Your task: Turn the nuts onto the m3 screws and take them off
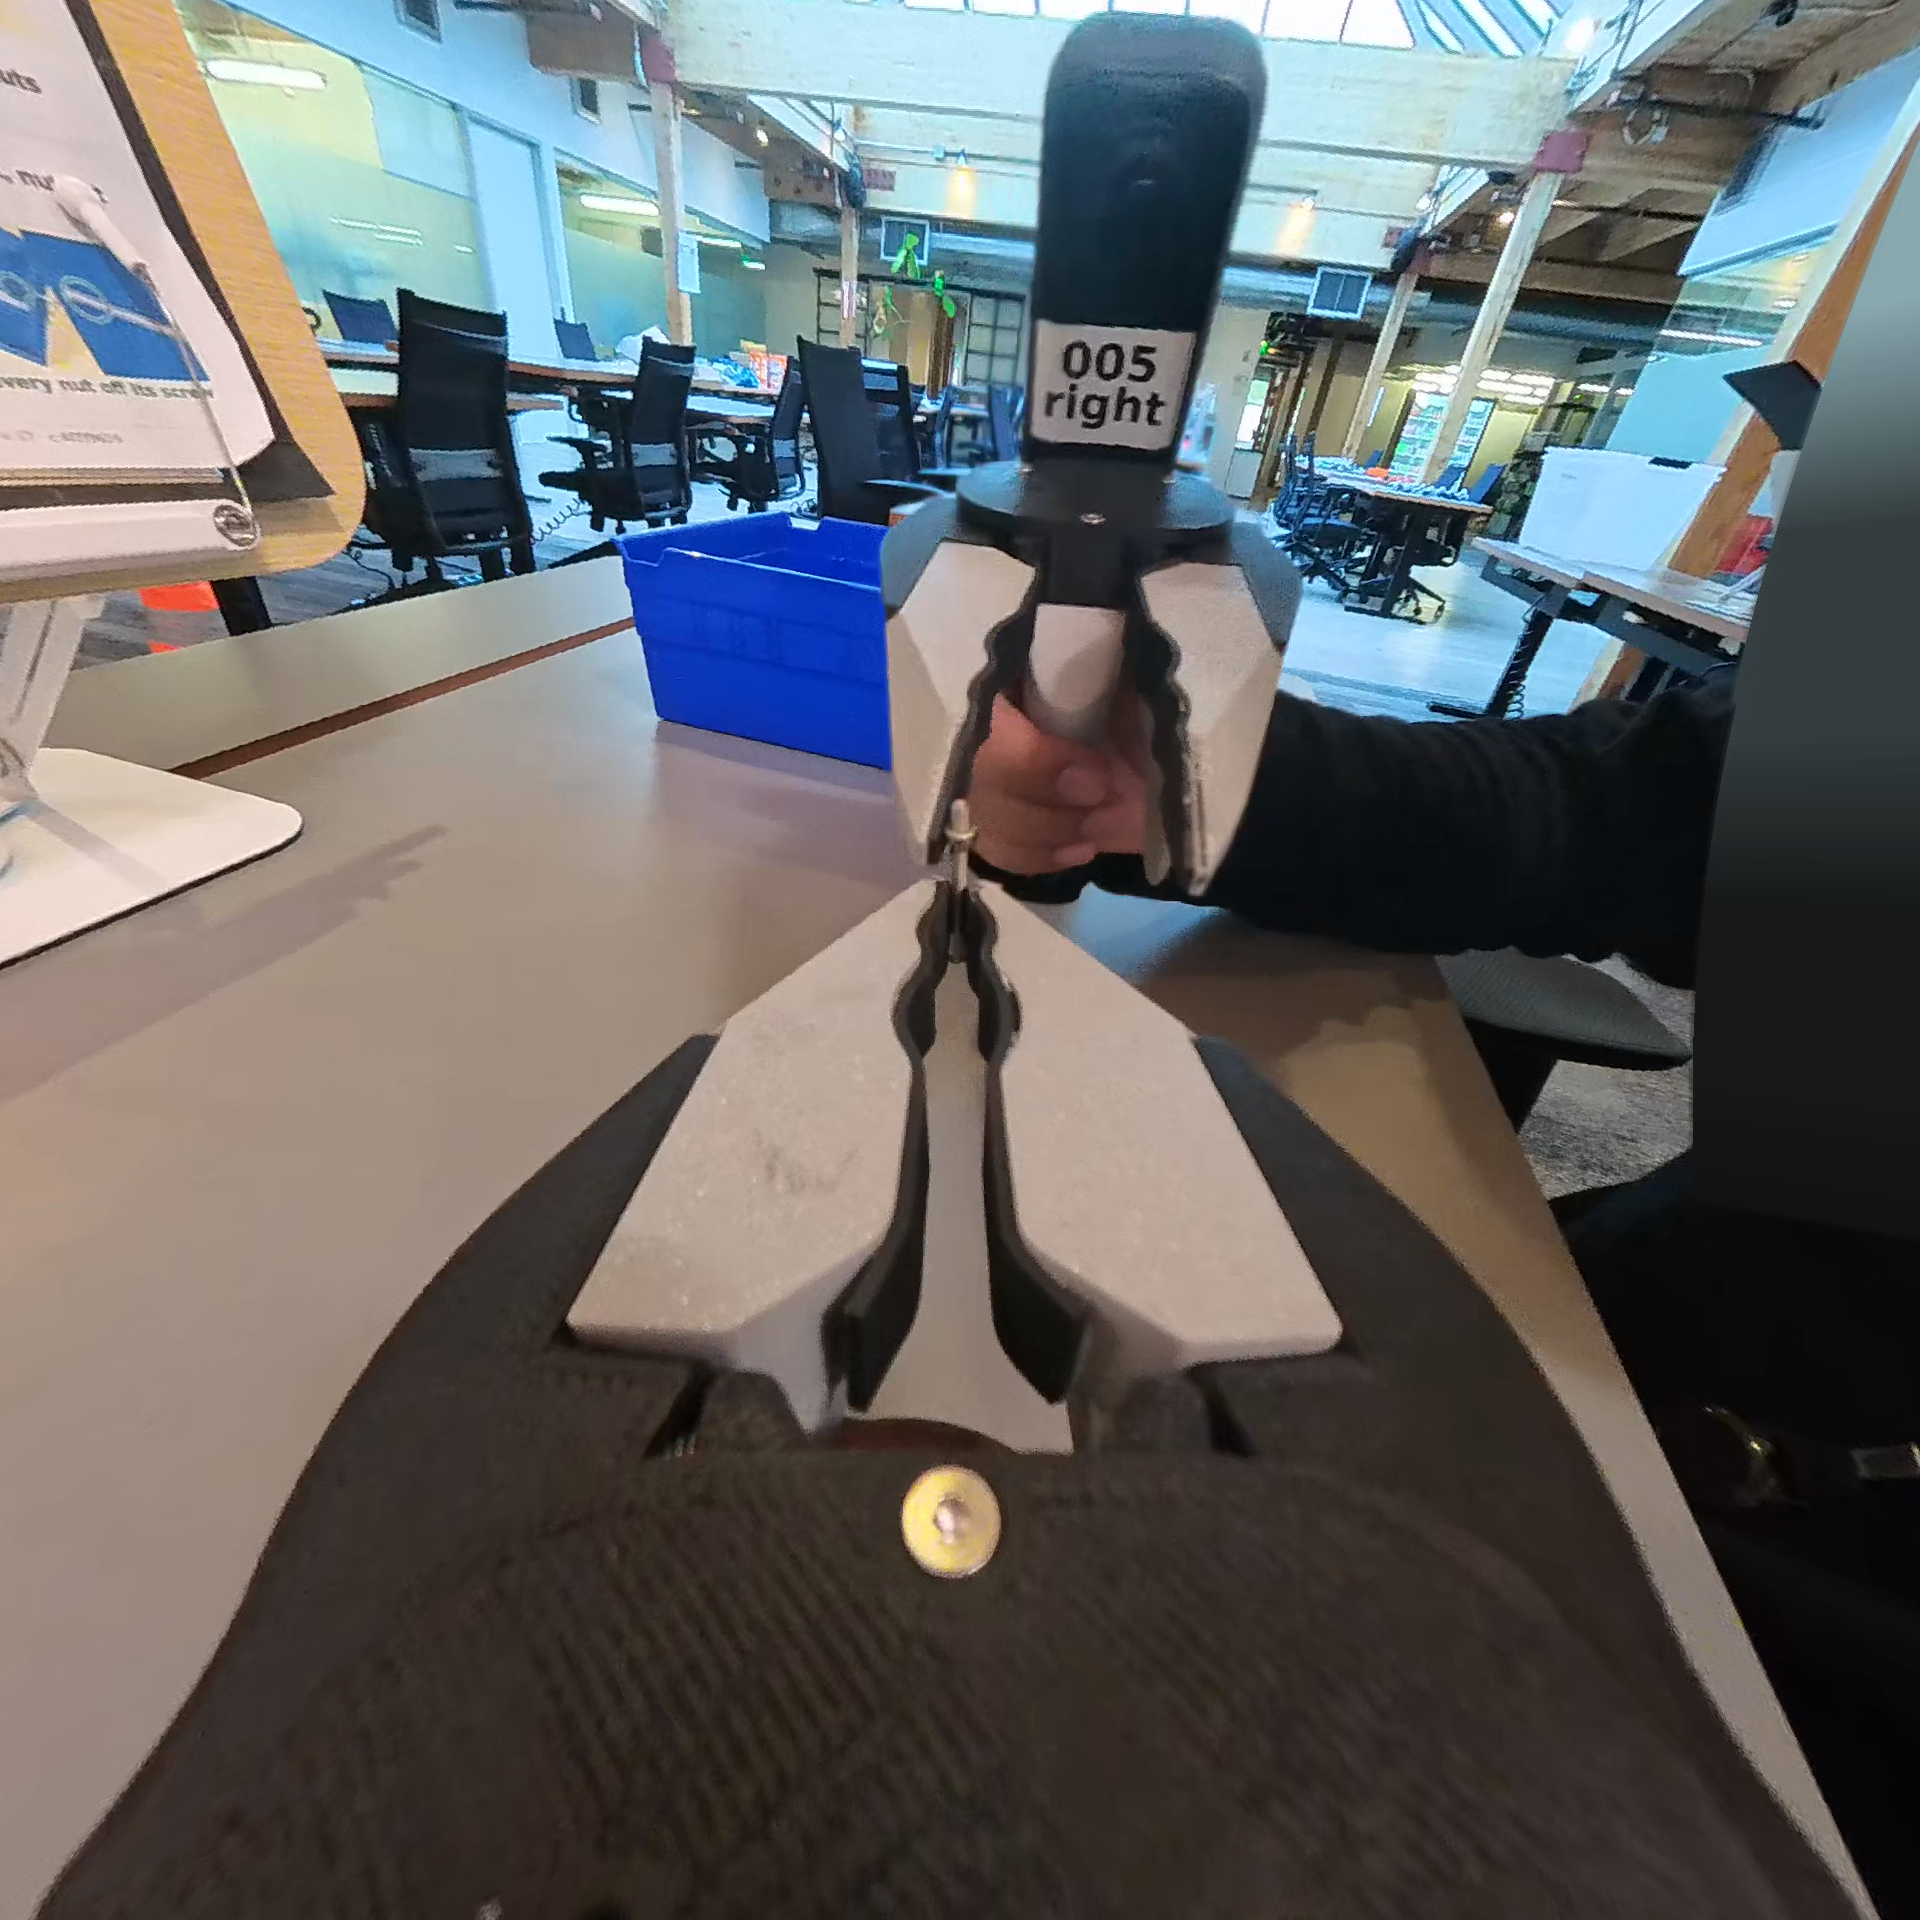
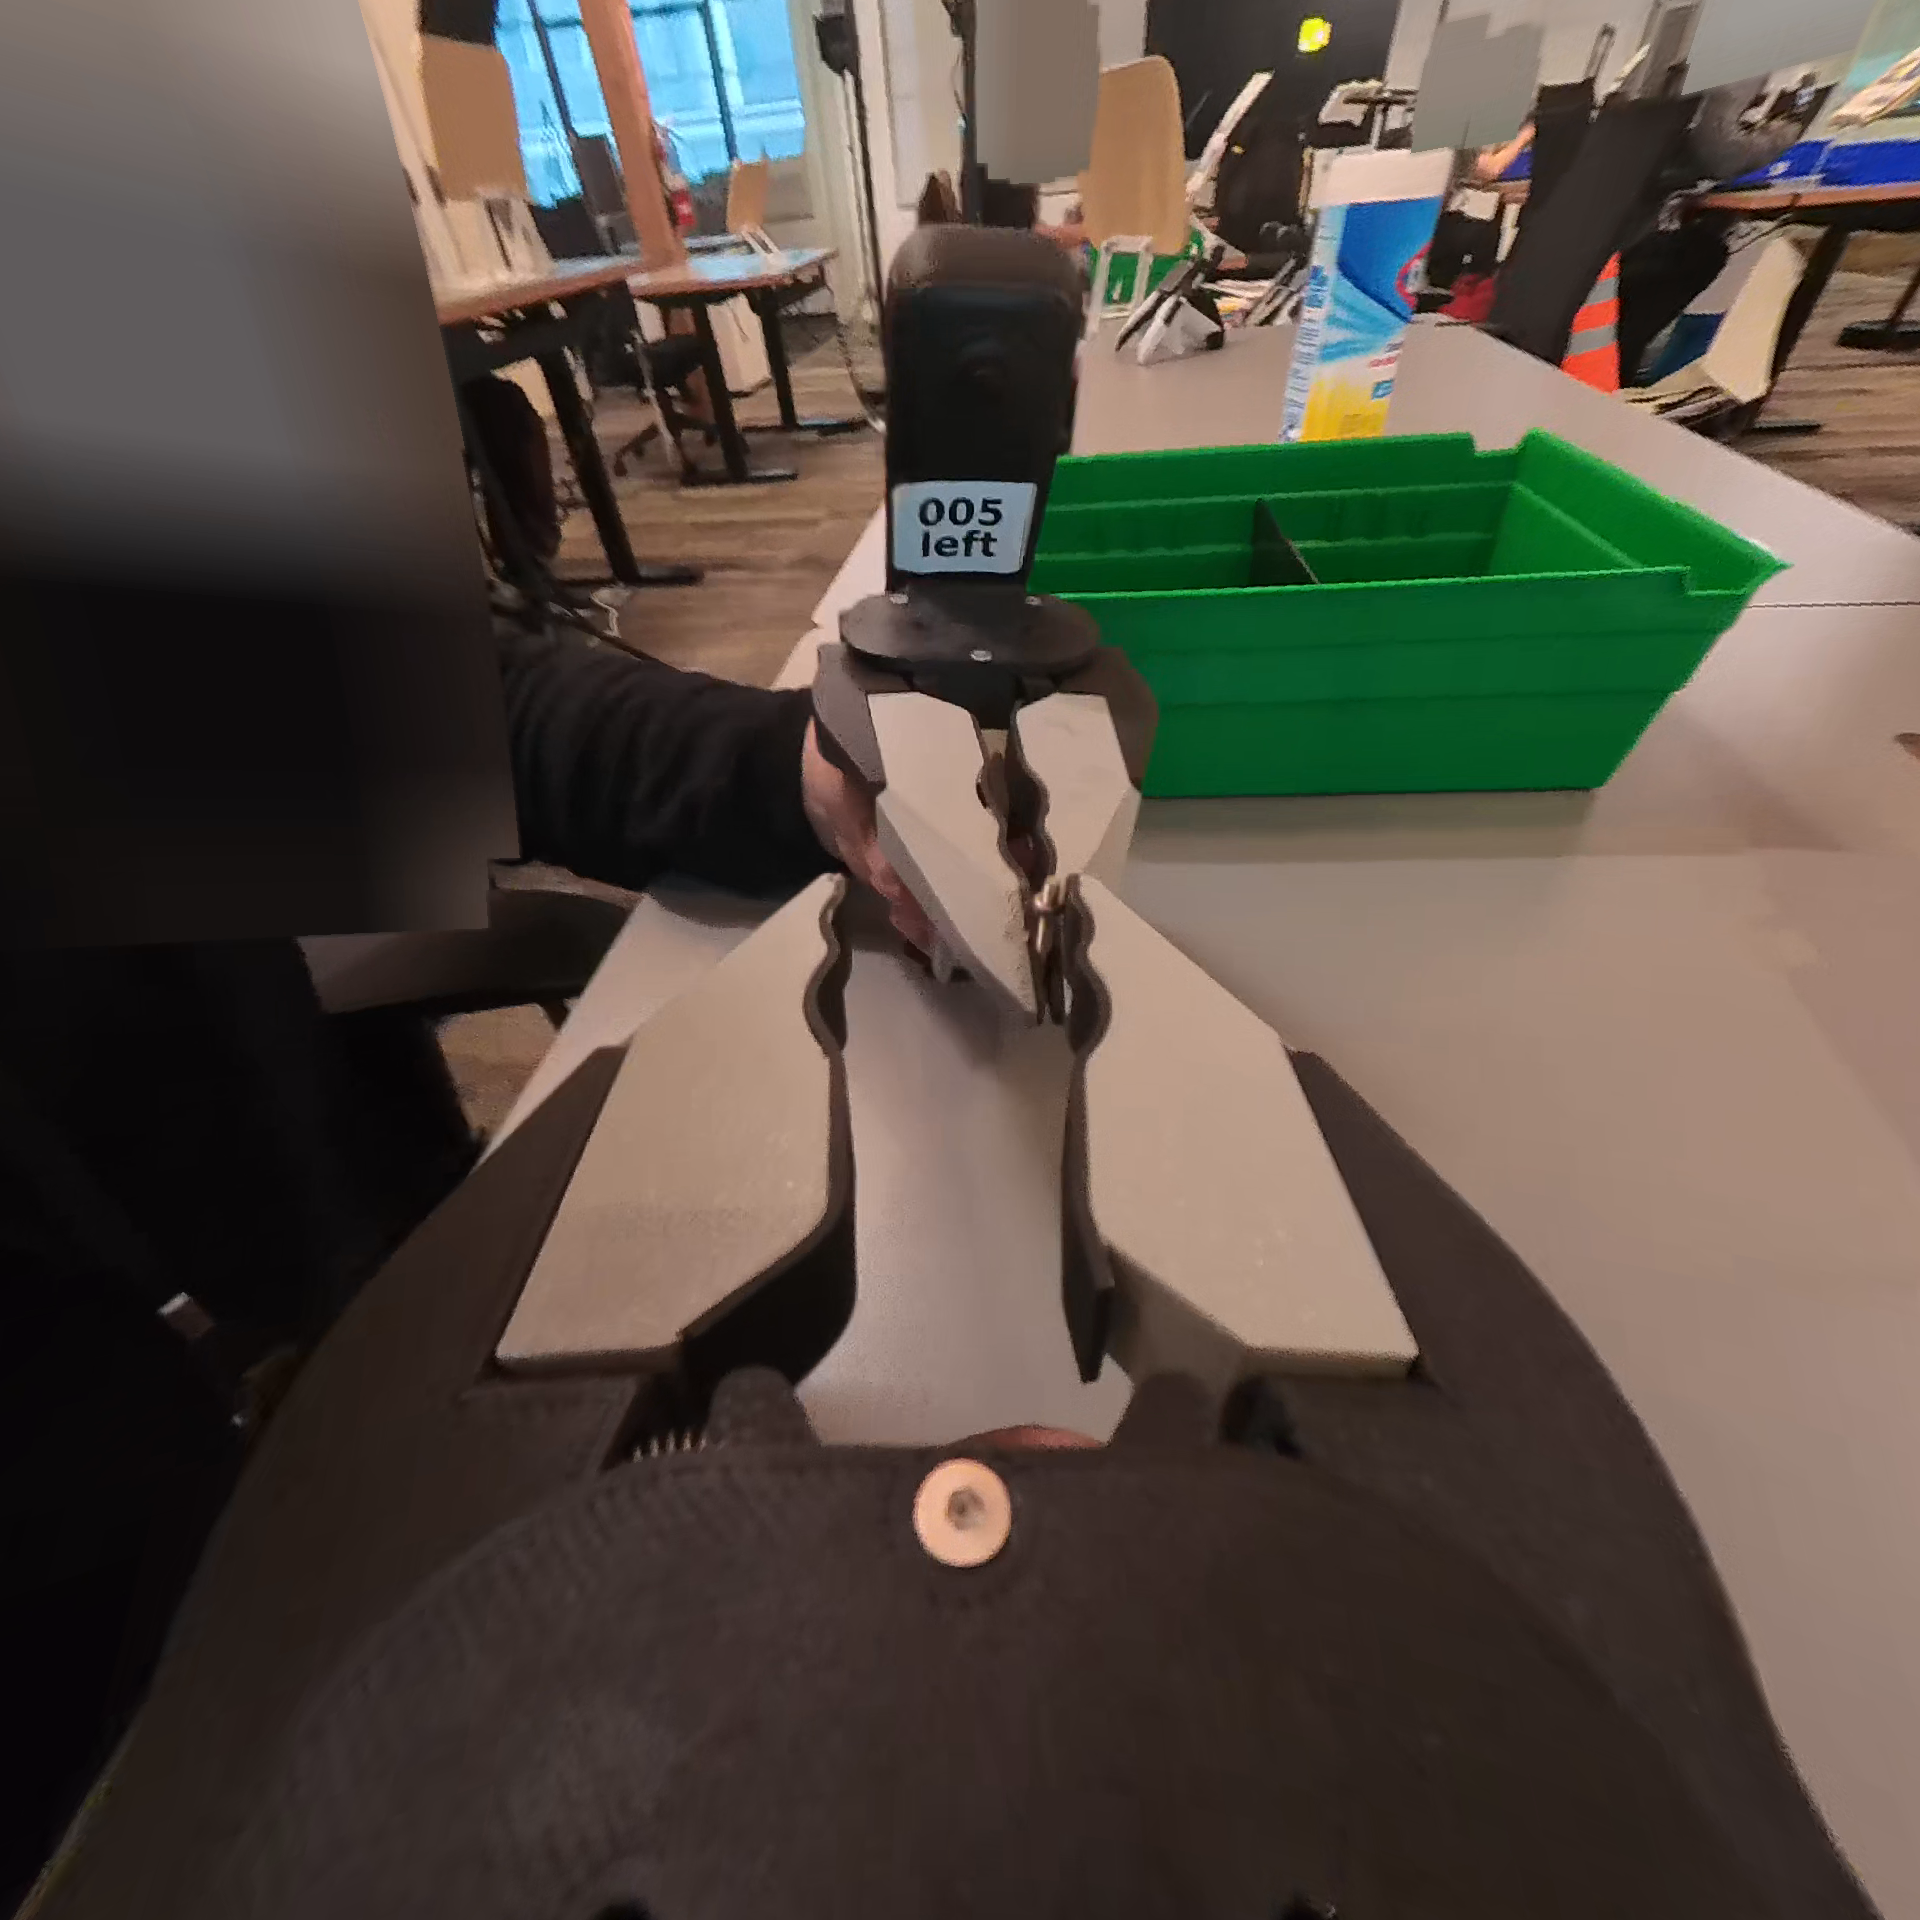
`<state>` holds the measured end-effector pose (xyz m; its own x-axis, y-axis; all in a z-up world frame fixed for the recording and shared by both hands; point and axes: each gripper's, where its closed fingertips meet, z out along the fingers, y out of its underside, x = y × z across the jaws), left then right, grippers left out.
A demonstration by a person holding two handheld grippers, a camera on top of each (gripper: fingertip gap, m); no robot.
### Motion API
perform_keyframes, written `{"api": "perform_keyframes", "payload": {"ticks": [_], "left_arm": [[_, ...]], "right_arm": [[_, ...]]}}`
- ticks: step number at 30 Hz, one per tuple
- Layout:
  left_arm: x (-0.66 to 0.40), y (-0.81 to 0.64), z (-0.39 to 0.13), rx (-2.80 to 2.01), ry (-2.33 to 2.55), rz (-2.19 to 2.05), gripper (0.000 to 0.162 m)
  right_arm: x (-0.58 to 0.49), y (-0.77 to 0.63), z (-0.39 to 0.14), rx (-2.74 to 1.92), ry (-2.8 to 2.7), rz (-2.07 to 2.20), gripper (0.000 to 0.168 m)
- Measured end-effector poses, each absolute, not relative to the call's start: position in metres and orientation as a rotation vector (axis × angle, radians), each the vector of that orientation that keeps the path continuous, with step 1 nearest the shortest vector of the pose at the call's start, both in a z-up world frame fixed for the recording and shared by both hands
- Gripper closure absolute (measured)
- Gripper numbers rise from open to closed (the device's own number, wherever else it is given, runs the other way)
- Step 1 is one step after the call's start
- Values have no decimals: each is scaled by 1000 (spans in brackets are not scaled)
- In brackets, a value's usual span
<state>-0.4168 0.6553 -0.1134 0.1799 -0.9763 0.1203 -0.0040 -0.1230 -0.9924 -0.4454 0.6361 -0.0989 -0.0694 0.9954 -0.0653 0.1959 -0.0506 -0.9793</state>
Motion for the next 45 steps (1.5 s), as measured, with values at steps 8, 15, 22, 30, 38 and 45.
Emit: {"api": "perform_keyframes", "payload": {"ticks": [8,15,22,30,38,45], "left_arm": [[-416,654,-111,-1393,1011,-1178,162],[-415,655,-112,-1412,989,-1216,162],[-413,658,-117,-1452,981,-1176,133],[-407,655,-128,-1496,1031,-1139,137],[-408,660,-138,-1534,1053,-1076,137],[-410,665,-142,-1564,1035,-1088,137]], "right_arm": [[-435,655,-86,-1379,-1273,1168,147],[-448,657,-99,-1428,-1306,1133,167],[-431,666,-99,-1503,-1148,1159,167],[-260,682,-23,-1623,-815,423,167],[-43,738,-116,-2176,-484,-2,159],[-26,761,-100,-2187,-451,-105,148]]}}
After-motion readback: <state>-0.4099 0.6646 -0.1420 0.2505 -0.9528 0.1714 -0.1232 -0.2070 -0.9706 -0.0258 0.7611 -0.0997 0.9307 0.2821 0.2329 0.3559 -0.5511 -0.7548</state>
